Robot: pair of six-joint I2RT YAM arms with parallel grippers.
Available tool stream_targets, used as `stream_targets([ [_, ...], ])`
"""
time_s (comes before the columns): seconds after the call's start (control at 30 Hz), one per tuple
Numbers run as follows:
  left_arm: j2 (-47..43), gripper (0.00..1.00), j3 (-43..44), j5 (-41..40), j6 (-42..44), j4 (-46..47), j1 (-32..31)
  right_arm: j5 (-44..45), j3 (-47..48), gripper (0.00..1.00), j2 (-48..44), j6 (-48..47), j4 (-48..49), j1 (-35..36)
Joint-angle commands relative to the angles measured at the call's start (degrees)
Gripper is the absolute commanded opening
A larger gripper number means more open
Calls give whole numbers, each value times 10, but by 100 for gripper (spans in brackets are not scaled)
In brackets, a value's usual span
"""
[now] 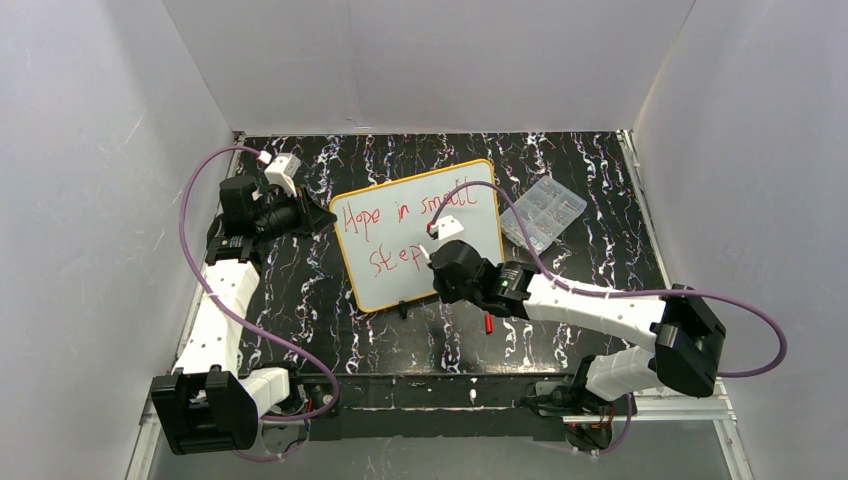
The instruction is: Write a sentence on the whiteboard
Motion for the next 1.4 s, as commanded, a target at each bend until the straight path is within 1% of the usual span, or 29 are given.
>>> stream_targets([
  [0.0, -16, 0, -5, 29, 0, -4, -11, 18, -8, 1, -16, -10, 13, -16],
  [0.43, -12, 0, -5, 28, -1, -4, -11, 26, -5, 1, 8, -7, 7, -37],
  [0.73, -13, 0, -4, 27, 1, -5, -11, -18, -2, 1, 36, -9, 1, -37],
  [0.93, -14, 0, -4, 27, 1, -6, -11, -27, -21, 1, 27, 7, 3, -32],
  [1.37, -16, 0, -4, 28, 0, -6, -11, 27, -39, 1, -2, 44, -41, -30],
])
